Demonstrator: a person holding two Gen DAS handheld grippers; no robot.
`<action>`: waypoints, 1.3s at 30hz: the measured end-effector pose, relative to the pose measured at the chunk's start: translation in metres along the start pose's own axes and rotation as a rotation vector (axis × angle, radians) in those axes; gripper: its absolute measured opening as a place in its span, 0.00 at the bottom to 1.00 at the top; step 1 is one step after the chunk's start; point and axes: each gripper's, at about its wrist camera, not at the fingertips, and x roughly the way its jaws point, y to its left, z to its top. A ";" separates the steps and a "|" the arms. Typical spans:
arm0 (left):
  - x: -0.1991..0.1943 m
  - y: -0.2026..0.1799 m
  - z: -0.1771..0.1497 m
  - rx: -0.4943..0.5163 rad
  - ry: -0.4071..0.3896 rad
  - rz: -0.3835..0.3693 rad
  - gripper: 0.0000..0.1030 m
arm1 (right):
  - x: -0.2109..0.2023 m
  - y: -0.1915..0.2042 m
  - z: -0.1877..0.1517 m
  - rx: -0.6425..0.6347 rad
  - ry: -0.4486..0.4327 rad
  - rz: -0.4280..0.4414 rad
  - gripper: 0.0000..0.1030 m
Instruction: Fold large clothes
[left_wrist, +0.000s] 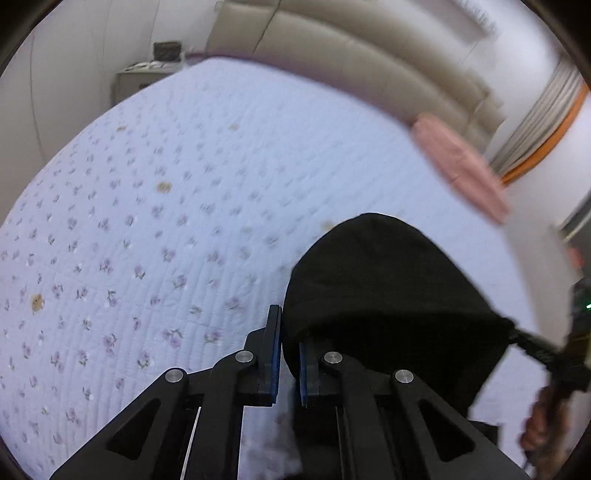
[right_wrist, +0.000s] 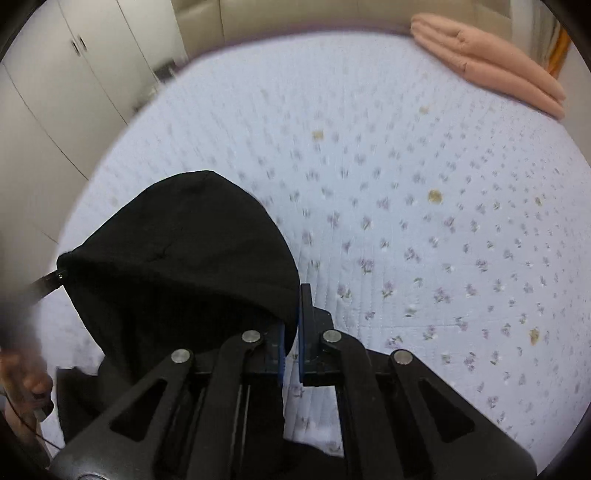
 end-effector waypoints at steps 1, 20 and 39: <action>-0.005 0.001 -0.003 0.003 -0.001 -0.014 0.08 | -0.001 0.001 -0.005 -0.013 -0.002 0.001 0.02; 0.006 0.015 -0.049 0.253 0.208 0.125 0.55 | 0.022 -0.016 -0.037 -0.074 0.184 0.011 0.45; 0.075 -0.024 -0.041 0.314 0.231 0.100 0.55 | 0.078 0.036 -0.035 -0.159 0.231 0.019 0.45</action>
